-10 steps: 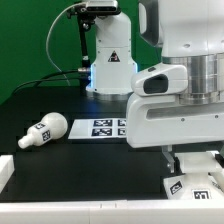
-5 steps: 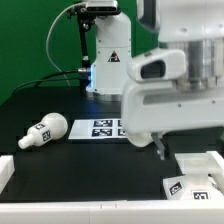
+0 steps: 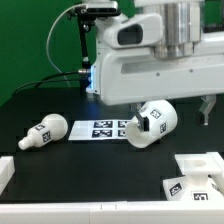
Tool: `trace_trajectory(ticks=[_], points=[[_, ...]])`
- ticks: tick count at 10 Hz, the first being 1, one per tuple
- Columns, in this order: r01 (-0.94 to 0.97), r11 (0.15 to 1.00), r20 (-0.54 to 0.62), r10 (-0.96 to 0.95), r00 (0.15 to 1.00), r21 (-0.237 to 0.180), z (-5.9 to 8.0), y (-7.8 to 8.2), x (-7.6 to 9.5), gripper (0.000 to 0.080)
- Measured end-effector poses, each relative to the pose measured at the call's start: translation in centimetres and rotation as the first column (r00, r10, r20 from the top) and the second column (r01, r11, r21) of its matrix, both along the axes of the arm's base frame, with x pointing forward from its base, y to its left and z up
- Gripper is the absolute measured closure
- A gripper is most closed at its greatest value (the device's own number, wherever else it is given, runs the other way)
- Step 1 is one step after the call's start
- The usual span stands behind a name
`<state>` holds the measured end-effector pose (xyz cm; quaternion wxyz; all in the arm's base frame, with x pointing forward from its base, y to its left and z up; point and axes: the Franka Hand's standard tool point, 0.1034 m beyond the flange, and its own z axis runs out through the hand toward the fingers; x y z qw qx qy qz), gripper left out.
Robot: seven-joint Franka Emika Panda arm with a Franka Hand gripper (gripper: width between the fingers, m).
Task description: Assemble lamp
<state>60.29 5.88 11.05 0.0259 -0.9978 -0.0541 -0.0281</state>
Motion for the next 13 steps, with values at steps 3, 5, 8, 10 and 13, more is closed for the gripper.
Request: trace_trajectory(ticks=[3,5,8,10,13], points=[[-0.090,0.996,0.004,0.090,0.996,-0.007,0.0,-0.3,-0.2,0.0100],[-0.324,0.946,0.002,0.324,0.946,-0.025,1.3,-2.3,-3.1,0.0100],[-0.560,0.826,0.031,0.562,0.826,-0.068,3.5,-4.3,-5.3,0.0100],[-0.666,0.741,0.029,0.670,0.742,-0.080,3.4,-4.4,-5.2,0.0100],[-0.800,0.592,0.018,0.805,0.593,-0.094,3.3,-4.7,-5.4,0.0100]])
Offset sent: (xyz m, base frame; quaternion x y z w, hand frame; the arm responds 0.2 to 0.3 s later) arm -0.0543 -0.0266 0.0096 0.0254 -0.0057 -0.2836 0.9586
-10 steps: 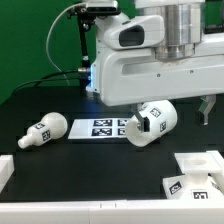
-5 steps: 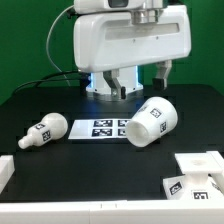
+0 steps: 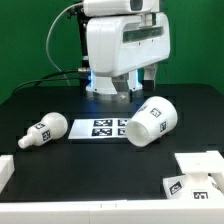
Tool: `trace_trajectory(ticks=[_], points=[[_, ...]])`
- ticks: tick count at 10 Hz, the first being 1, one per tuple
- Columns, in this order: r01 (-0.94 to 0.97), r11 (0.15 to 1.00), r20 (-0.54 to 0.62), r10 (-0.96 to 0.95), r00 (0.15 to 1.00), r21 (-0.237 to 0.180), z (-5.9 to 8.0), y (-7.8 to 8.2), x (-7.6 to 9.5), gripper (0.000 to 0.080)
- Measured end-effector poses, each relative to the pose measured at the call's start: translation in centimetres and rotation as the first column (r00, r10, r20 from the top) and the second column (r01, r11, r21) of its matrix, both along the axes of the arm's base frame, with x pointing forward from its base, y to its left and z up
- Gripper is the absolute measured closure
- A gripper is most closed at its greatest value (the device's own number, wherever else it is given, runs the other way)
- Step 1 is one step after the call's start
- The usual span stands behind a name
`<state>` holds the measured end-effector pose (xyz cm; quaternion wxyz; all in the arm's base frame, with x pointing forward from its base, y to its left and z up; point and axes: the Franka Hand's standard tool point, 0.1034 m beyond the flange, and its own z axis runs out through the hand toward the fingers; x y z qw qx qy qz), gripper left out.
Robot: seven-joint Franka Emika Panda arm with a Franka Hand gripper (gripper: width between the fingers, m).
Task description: Assemble lamp
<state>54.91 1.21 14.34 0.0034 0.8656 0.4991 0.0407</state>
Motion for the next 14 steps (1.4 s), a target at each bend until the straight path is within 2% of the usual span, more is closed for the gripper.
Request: trace_trajectory(ticks=[1,3,4,5,6,9,10,11,12,13,14], points=[[-0.122,0.993,-0.022,0.121,0.992,-0.010,-0.6,-1.2,-2.4,0.0100],[-0.378,0.925,-0.033,0.377,0.926,-0.027,-1.1,-4.7,-7.6,0.0100],[-0.490,0.871,-0.025,0.490,0.871,-0.039,-1.3,-6.6,-9.7,0.0100],[-0.571,0.820,-0.025,0.570,0.821,-0.036,-1.6,-7.6,-11.1,0.0100],[-0.584,0.811,-0.027,0.583,0.812,-0.038,-1.6,-7.5,-10.9,0.0100],[-0.719,0.693,-0.028,0.719,0.694,-0.046,-1.6,-7.5,-10.9,0.0100],[-0.793,0.607,-0.029,0.793,0.608,-0.050,-1.7,-7.7,-11.0,0.0100],[-0.885,0.464,-0.030,0.885,0.465,-0.046,-2.4,-9.0,-12.3,0.0100],[-0.921,0.388,-0.033,0.921,0.389,-0.032,-3.0,-10.4,-14.3,0.0100],[-0.965,0.263,-0.032,0.964,0.263,-0.018,-3.6,-11.8,-15.9,0.0100],[-0.982,0.188,-0.030,0.982,0.188,0.000,-4.4,-13.1,-16.9,0.0100]])
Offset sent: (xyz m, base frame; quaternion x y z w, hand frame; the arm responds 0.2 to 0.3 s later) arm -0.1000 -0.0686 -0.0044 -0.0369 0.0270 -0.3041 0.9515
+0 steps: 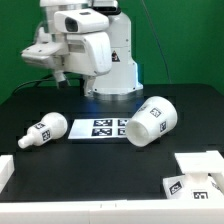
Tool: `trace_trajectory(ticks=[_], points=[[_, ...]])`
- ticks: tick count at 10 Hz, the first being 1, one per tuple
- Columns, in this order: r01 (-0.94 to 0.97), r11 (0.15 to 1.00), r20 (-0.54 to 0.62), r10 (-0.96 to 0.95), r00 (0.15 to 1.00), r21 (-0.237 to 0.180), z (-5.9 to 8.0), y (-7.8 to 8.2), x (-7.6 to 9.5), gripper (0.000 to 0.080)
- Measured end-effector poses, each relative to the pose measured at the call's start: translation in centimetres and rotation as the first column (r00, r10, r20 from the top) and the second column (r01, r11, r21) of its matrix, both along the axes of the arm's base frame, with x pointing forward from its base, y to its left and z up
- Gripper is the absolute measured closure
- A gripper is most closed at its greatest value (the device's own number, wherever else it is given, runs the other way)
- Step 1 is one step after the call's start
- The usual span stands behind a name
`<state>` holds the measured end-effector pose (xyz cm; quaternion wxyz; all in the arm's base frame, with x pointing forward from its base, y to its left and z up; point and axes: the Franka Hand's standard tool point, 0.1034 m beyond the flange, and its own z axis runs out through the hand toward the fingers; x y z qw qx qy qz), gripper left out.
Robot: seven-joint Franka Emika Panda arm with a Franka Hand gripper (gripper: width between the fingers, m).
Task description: Assemble lamp
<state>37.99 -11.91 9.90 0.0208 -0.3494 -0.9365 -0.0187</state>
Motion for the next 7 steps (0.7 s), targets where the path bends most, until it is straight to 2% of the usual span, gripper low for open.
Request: trace_trajectory(ticks=[1,5,7], points=[[-0.066,0.998,-0.010,0.066,0.998,-0.002,-0.4,-0.6,0.1,0.0100],[-0.085,0.996,-0.017,0.085,0.996,-0.001,-0.8,-1.0,0.0,0.0100],[-0.113,0.994,-0.033,0.113,0.993,0.009,-2.1,-3.4,-0.3,0.0100]])
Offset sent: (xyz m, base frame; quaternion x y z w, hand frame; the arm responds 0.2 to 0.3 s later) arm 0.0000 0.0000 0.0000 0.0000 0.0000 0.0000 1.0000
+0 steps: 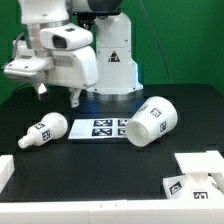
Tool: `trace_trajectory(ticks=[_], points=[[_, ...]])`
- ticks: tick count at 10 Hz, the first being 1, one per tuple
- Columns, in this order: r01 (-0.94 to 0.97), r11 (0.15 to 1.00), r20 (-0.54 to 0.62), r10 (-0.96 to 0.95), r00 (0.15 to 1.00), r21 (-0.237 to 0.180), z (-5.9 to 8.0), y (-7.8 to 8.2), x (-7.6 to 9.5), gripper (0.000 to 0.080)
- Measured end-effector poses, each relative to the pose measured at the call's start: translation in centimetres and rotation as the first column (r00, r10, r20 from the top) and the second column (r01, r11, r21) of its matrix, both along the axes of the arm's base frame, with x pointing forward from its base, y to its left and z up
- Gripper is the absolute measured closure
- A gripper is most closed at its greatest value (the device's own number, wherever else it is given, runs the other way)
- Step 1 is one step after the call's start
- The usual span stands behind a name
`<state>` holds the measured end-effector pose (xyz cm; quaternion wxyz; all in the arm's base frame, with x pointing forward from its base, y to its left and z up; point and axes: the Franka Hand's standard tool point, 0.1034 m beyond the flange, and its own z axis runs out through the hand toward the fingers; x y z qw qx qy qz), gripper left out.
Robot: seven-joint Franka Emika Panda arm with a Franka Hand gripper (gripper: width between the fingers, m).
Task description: Assemble lamp
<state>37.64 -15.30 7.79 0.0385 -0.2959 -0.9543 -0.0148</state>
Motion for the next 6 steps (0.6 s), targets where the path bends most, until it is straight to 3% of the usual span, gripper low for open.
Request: trace_trajectory(ticks=[2,6], points=[[0.005,1.000,-0.025,-0.006,1.000,-0.001,-1.2,-1.1,-0.6,0.0100],[0.055,0.998,-0.098,-0.057,0.994,-0.014,-4.2,-0.7,-1.5,0.0100]])
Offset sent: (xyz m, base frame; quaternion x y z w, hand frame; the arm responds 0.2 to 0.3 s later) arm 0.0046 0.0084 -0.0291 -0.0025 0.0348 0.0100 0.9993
